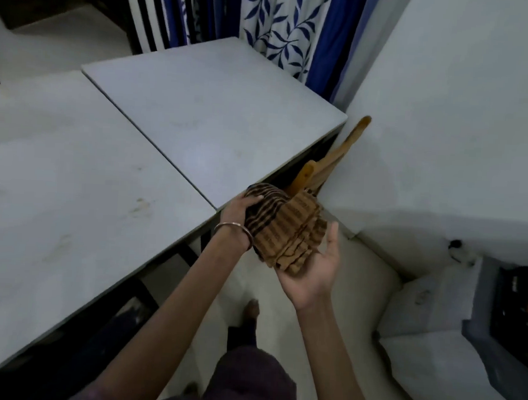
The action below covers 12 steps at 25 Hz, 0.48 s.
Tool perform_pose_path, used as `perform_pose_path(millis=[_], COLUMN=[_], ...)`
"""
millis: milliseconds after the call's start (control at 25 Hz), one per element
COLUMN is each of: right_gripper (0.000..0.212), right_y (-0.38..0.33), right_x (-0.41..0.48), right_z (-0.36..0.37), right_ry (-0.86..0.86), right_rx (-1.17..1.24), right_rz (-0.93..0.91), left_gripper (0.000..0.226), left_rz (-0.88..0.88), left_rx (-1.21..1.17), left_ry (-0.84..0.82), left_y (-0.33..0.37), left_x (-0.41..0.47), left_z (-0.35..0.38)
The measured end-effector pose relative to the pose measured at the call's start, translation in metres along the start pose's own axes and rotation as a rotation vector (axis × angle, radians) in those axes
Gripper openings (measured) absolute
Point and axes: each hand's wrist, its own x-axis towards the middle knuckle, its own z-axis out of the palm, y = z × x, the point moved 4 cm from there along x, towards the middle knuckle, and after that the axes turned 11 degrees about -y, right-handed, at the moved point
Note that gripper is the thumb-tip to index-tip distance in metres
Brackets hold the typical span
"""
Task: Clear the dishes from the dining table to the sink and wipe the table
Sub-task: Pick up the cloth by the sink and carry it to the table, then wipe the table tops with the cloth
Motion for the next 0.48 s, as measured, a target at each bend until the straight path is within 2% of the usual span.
perform_pose_path(millis=[80,120,240,320,480], right_gripper=[0.083,0.080,0.059,0.048,0.048], right_y=[-0.008,-0.013,-0.024,-0.029,-0.035], right_x=[0.053,0.082,0.167,0.211,0.279], right_z=[-0.011,-0.020,-0.035,-0.037,-0.041], right_ry=[-0.020,-0.004,0.029,0.014,0.015], right_rx=[0.052,0.074,0.060,0.000,0.089], right_rz=[0.064,0.097,0.210,0.288,0.398], left_gripper=[0.043,0.044,0.044,0.039,0.034], left_rz=[0.065,0.082,0.077,0.092,0.150], left_rx=[0.039,0.071,0.102,0.139,0.413], left_ry=[0.023,0.013,-0.063,-0.036,0.083], left_y=[0.034,0.052,0.101,0.122,0.154], left_x=[0.043,0.065,0.129,0.158,0.210], left_z=[0.004,0.005,0.007,0.007,0.002])
